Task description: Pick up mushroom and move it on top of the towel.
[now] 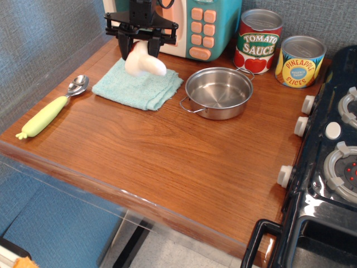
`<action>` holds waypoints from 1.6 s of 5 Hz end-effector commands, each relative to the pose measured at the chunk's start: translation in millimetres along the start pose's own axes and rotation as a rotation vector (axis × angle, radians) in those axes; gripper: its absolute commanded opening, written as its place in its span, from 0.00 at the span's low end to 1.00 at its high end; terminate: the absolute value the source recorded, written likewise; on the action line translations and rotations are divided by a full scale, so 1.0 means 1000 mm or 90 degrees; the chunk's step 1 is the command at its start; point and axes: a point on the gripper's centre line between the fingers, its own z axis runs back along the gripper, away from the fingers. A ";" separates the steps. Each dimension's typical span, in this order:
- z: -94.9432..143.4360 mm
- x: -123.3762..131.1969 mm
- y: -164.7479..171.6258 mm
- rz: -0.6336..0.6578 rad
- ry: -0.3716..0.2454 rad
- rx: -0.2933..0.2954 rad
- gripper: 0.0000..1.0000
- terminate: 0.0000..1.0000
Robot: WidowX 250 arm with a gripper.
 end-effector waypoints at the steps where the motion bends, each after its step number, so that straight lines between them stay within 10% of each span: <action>1: 0.016 0.019 0.022 0.027 -0.047 0.009 1.00 0.00; 7: 0.045 0.019 0.029 0.003 -0.039 -0.062 1.00 0.00; 8: 0.045 0.019 0.029 0.003 -0.039 -0.062 1.00 1.00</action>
